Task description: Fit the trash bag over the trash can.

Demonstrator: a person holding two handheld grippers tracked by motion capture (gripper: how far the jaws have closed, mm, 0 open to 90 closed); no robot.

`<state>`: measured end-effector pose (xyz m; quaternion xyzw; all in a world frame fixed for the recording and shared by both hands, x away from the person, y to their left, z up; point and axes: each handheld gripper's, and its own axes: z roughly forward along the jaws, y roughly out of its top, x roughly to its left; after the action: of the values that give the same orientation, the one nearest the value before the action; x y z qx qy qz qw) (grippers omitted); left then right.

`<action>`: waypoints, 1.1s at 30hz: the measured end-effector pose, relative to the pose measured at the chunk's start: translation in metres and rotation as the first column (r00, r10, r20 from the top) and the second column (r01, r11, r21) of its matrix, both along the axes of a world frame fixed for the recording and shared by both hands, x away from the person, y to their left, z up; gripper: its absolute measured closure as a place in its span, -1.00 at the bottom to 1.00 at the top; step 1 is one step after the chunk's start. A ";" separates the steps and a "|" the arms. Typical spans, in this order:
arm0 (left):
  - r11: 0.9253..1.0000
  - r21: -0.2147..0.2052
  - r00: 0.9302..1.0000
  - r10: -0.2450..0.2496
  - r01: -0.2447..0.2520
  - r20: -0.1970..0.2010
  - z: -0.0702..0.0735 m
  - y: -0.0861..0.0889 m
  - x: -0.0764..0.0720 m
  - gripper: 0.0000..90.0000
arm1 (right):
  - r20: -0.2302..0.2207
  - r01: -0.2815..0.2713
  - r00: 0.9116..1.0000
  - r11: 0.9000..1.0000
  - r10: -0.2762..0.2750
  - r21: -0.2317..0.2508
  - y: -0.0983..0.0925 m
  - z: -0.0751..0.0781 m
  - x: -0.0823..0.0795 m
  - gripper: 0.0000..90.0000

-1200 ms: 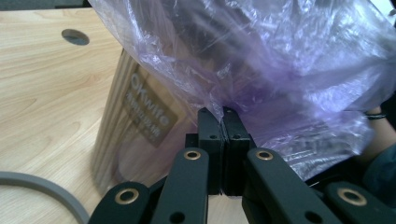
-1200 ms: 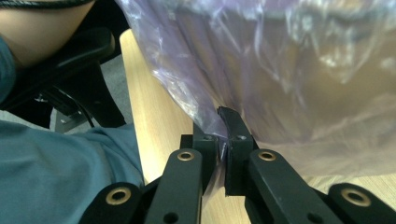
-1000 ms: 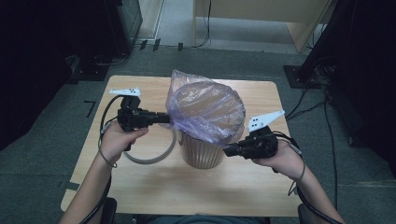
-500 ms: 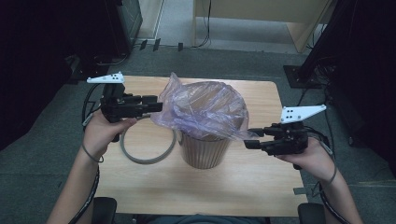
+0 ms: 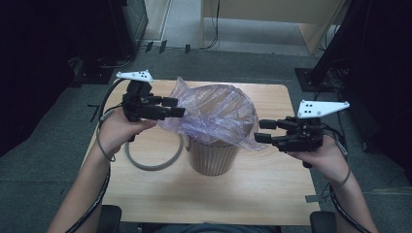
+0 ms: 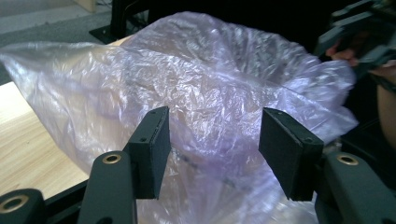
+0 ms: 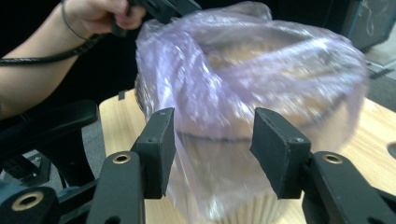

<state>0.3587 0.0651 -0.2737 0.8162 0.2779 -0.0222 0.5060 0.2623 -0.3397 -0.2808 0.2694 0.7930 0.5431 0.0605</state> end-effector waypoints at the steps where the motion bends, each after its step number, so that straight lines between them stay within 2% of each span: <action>1: 1.000 0.008 1.000 0.004 -0.004 0.003 -0.001 -0.001 0.001 -0.05 | 0.000 -0.008 1.000 1.000 0.008 0.003 0.003 0.000 0.001 0.10; 3: 1.000 0.014 0.999 0.020 -0.020 0.034 -0.002 -0.002 -0.001 0.06 | -0.002 -0.022 1.000 1.000 0.022 0.004 0.009 -0.002 0.001 0.10; 5: 1.000 0.015 0.999 0.011 -0.012 0.044 -0.002 -0.001 -0.004 0.25 | -0.005 -0.039 0.999 0.999 0.039 0.000 0.015 -0.006 0.003 0.10; 6: 1.000 0.021 0.999 0.013 -0.014 0.046 -0.002 -0.001 -0.005 0.30 | -0.007 -0.045 0.999 0.999 0.045 -0.002 0.018 -0.007 0.003 0.10; 9: 0.999 0.034 0.999 0.016 -0.018 0.037 -0.002 -0.001 -0.007 0.63 | -0.010 -0.053 0.999 0.998 0.052 -0.020 0.024 -0.010 0.004 0.17; 12: 1.000 0.020 1.000 0.009 -0.009 0.021 -0.001 0.001 -0.010 0.90 | -0.003 -0.052 0.999 0.998 0.052 -0.048 0.026 -0.011 0.003 0.52; 14: 1.000 0.002 1.000 -0.011 0.011 0.005 0.000 0.001 -0.013 0.98 | -0.002 -0.049 0.999 0.997 0.049 -0.055 0.026 -0.010 0.002 0.77; 16: 0.999 -0.030 1.000 -0.017 0.017 0.008 0.001 0.004 -0.017 0.99 | -0.027 -0.054 0.998 0.997 0.052 -0.062 0.025 -0.008 0.001 0.89; 19: 0.996 -0.082 1.000 -0.026 0.027 0.014 0.006 0.012 -0.024 0.99 | -0.037 -0.047 0.998 0.996 0.045 -0.071 0.020 -0.007 -0.001 0.96; 23: 0.995 -0.101 0.999 -0.019 0.023 0.041 0.012 0.016 -0.030 0.99 | -0.040 -0.012 0.999 0.997 0.009 -0.070 0.009 -0.006 0.000 0.95; 25: 0.996 -0.086 0.999 -0.028 0.032 0.044 0.012 0.013 -0.029 0.98 | -0.035 -0.027 0.999 0.999 0.026 -0.035 0.004 -0.005 0.001 0.64; 28: 0.997 -0.065 0.999 -0.025 0.027 0.037 0.008 0.007 -0.025 0.92 | -0.033 0.001 0.999 1.000 -0.001 0.001 0.000 -0.003 0.006 0.53; 30: 0.998 -0.053 0.999 -0.020 0.022 0.037 0.006 0.004 -0.022 0.88 | -0.009 0.025 1.000 1.000 -0.025 0.009 -0.003 -0.002 0.011 0.45; 33: 0.999 -0.050 0.999 -0.017 0.019 0.031 0.003 0.002 -0.017 0.96 | -0.001 0.058 0.998 0.998 -0.058 0.020 -0.005 -0.002 0.022 0.37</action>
<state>0.3419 0.0666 -0.2709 0.8059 0.2622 -0.0216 0.5304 0.2848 -0.3450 -0.2824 0.2932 0.7792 0.5491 0.0733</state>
